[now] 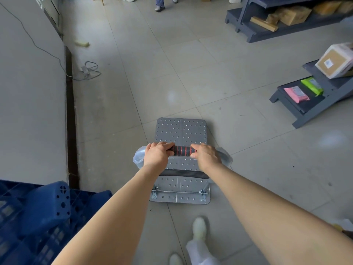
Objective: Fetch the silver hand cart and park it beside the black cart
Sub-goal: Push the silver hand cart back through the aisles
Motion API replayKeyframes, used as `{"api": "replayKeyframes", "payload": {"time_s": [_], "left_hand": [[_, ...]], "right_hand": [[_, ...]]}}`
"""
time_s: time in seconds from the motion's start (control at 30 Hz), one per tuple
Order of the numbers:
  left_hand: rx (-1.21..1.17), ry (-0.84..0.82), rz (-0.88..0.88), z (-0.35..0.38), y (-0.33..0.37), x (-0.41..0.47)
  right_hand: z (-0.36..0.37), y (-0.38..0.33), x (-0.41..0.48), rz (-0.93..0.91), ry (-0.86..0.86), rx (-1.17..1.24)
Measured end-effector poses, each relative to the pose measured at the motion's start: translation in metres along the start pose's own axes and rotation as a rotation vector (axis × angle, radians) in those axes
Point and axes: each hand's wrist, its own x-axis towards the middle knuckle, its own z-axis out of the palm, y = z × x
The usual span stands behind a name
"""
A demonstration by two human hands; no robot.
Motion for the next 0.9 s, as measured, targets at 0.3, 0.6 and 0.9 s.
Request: {"api": "replayKeyframes", "payload": {"time_s": [0.3, 0.6, 0.9], "left_hand": [[-0.002, -0.085, -0.047, -0.007, 0.029, 0.073], [-0.089, -0.097, -0.131, -0.024, 0.050, 0.142], [-0.107, -0.094, -0.156, -0.033, 0.045, 0.190]], "right_hand": [[-0.040, 0.028, 0.070, 0.006, -0.026, -0.005], [-0.075, 0.042, 0.137, -0.009, -0.043, -0.026], [-0.092, 0.041, 0.189, -0.012, -0.056, -0.010]]}}
